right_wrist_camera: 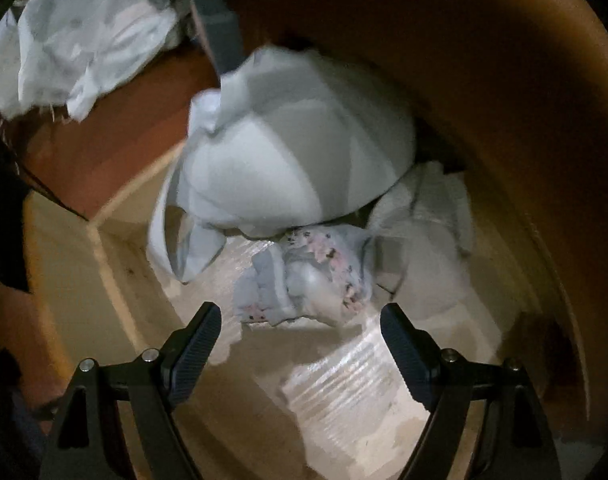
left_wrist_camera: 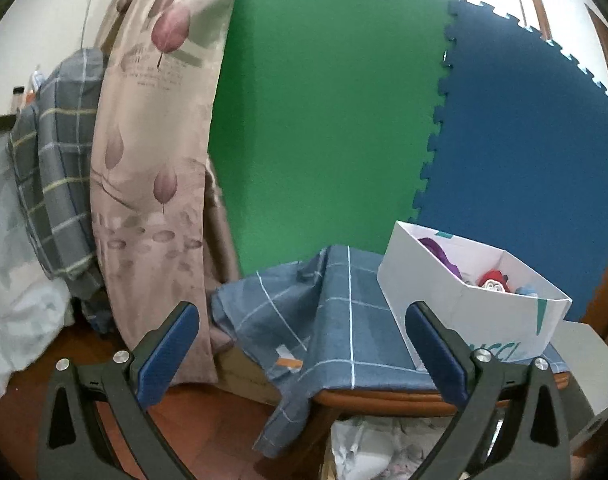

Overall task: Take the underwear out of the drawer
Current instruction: 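Reach the right tool into the drawer and grasp the floral white underwear, then lift the floral underwear with the right tool over the shoe box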

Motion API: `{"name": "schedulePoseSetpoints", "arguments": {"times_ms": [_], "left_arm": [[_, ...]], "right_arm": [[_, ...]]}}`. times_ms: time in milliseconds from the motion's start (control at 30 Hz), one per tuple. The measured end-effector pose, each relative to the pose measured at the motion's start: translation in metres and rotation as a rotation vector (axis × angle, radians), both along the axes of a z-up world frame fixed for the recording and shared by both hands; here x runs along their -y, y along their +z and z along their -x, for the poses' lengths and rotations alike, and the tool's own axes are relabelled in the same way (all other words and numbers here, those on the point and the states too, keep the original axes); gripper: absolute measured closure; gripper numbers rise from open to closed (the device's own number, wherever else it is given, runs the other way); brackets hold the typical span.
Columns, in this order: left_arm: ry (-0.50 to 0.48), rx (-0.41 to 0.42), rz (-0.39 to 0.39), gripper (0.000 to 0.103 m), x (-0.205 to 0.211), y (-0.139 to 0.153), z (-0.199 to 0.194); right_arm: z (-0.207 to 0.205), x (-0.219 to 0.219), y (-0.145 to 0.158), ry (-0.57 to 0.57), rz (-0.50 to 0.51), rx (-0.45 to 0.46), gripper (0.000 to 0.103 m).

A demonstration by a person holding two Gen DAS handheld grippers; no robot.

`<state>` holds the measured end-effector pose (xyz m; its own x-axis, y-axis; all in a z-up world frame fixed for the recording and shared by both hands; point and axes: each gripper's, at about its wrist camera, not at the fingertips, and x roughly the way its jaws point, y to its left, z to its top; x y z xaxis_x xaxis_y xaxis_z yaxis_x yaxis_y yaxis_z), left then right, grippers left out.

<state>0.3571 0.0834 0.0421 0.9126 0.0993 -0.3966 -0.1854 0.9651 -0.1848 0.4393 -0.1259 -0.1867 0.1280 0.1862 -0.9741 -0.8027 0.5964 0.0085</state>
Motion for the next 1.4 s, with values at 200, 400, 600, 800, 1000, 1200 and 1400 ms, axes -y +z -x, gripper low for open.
{"name": "schedulePoseSetpoints", "arguments": {"times_ms": [200,400,600,800,1000,1200,1400], "left_arm": [[-0.020,-0.026,0.073,0.001,-0.006,-0.001,-0.006],[-0.019,-0.061,0.108,0.001,-0.009,-0.007,-0.013],[-0.012,-0.076,0.063,0.001,0.000,-0.012,-0.017],[-0.020,-0.131,-0.017,0.001,0.018,-0.025,-0.026],[-0.044,-0.172,-0.076,0.001,0.035,-0.041,-0.030],[-0.003,-0.183,-0.070,0.001,0.026,-0.046,-0.032],[-0.011,-0.205,-0.062,0.001,0.028,-0.050,-0.035]], "right_arm": [[-0.013,-0.020,-0.022,0.040,0.049,-0.025,0.019],[-0.013,-0.027,-0.052,0.113,0.127,-0.029,0.079],[-0.004,-0.010,-0.028,0.089,0.106,0.010,0.086],[0.012,0.030,0.004,-0.073,0.079,0.031,0.086],[0.023,0.070,0.016,-0.245,0.089,0.067,0.086],[0.025,0.121,0.048,-0.448,0.048,0.111,0.086],[0.031,0.151,0.092,-0.574,0.021,0.192,0.086]]}}
